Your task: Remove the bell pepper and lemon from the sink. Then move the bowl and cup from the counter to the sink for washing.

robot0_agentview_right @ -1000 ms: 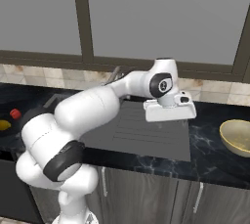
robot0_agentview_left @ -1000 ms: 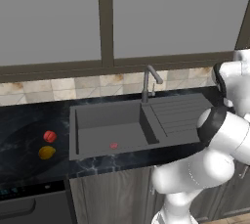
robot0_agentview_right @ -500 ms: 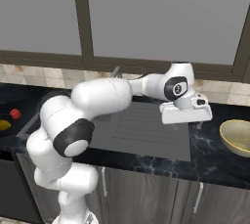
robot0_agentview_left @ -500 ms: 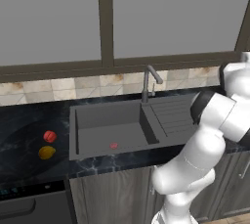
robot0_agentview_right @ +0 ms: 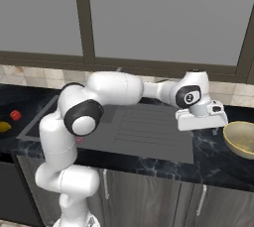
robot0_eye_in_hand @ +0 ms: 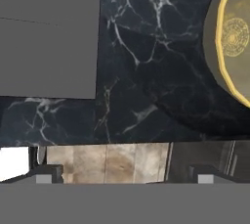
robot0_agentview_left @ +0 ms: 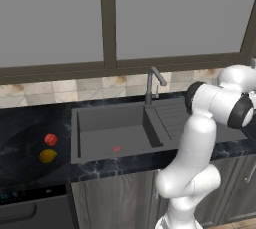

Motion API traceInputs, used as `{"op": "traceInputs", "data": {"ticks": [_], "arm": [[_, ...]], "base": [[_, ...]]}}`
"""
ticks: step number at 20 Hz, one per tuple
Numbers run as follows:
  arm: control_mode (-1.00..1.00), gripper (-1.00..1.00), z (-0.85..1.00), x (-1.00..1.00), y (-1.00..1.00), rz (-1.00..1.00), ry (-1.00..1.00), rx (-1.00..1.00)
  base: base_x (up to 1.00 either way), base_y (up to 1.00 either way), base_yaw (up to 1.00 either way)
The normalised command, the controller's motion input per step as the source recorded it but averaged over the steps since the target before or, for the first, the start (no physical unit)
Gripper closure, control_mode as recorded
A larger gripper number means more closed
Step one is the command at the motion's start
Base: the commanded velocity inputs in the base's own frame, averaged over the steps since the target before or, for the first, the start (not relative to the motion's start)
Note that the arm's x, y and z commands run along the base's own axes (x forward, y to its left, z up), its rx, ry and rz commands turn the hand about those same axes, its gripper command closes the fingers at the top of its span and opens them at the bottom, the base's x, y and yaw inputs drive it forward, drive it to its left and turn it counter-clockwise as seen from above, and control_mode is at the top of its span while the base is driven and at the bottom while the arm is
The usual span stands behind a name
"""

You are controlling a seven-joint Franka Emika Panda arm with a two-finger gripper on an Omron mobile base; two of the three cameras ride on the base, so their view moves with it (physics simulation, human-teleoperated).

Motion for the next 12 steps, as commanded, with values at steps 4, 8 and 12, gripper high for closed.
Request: {"op": "traceInputs", "data": {"ticks": [4, 8, 12], "arm": [[-1.0, -1.0, -0.15, 0.24, -0.46, 0.0, 0.02, 0.0], [-1.0, -1.0, -0.15, 0.21, -0.47, 0.0, 0.01, 0.0], [-1.0, -1.0, -0.13, 0.18, -0.33, 0.05, 0.0, 0.0]], "base": [[0.0, 0.0, 0.0], [0.0, 0.0, 0.0], [0.0, 0.0, 0.0]]}}
